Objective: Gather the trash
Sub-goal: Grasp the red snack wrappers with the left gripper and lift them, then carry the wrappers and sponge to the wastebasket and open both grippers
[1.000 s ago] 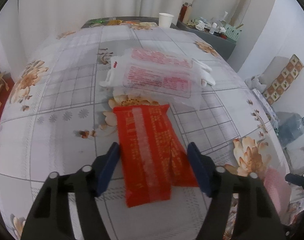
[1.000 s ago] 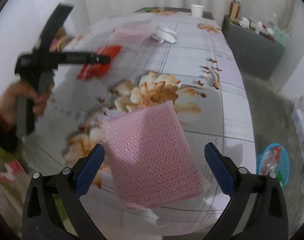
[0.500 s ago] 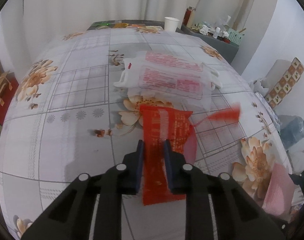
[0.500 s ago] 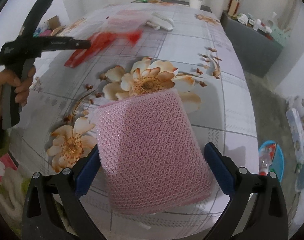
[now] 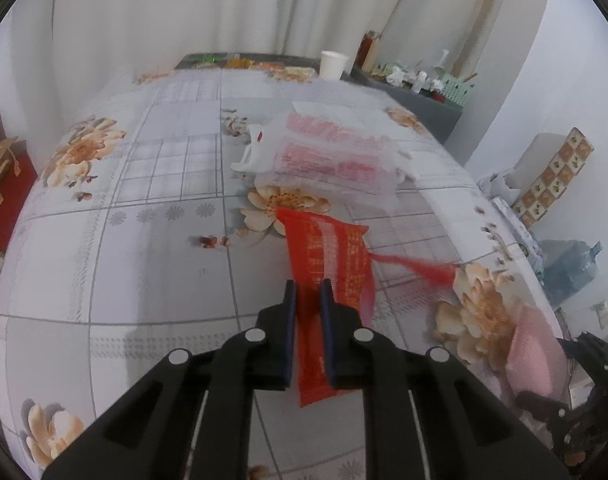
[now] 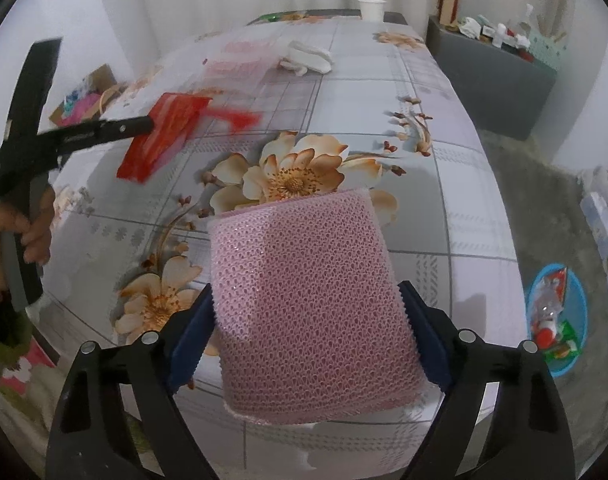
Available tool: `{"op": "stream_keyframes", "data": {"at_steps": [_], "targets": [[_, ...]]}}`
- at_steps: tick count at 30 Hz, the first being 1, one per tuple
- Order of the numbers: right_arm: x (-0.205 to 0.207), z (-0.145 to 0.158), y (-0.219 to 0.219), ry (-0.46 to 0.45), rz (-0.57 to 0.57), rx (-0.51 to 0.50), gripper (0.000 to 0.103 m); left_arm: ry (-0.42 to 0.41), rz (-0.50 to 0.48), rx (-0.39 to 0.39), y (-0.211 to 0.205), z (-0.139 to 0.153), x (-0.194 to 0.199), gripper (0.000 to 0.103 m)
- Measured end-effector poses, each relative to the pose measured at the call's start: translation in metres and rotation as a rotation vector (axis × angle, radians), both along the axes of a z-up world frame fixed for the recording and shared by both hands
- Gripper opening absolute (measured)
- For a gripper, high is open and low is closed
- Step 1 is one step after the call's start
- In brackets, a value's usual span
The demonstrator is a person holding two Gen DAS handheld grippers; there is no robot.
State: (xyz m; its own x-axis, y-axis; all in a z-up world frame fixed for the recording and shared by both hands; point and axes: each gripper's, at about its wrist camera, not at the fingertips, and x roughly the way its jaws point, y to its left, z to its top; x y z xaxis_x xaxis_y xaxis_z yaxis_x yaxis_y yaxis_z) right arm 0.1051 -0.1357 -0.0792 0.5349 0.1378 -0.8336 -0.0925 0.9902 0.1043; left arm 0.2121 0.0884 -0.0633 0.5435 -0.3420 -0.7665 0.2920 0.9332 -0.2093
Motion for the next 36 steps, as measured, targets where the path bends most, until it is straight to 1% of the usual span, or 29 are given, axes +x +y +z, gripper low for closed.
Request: {"op": "stream_keyframes", "data": {"at_steps": [3, 9, 16, 21, 26, 30, 36], "targets": [[0.000, 0.001, -0.004, -0.004, -0.013, 0.042, 0.082, 0.002, -0.001, -0.019, 0.002, 0.003, -0.010, 0.010], [-0.003, 0.004, -0.010, -0.015, -0.037, 0.115, 0.080, -0.012, -0.004, -0.027, 0.003, 0.012, -0.023, 0.008], [-0.007, 0.010, -0.015, -0.045, -0.051, 0.163, 0.080, -0.060, -0.017, -0.040, -0.002, 0.033, -0.033, 0.008], [-0.012, 0.018, -0.024, -0.075, -0.070, 0.208, 0.080, -0.093, -0.047, -0.045, -0.015, 0.050, -0.038, 0.008], [-0.022, 0.025, -0.041, -0.118, -0.108, 0.250, 0.080, -0.124, -0.100, -0.046, -0.039, 0.066, -0.041, 0.008], [-0.035, 0.030, -0.059, -0.154, -0.147, 0.280, 0.080, -0.152, -0.167, -0.046, -0.069, 0.081, -0.045, 0.008], [-0.060, 0.031, -0.100, -0.190, -0.243, 0.323, 0.080, -0.171, -0.297, -0.060, -0.132, 0.095, -0.051, 0.008]]}}
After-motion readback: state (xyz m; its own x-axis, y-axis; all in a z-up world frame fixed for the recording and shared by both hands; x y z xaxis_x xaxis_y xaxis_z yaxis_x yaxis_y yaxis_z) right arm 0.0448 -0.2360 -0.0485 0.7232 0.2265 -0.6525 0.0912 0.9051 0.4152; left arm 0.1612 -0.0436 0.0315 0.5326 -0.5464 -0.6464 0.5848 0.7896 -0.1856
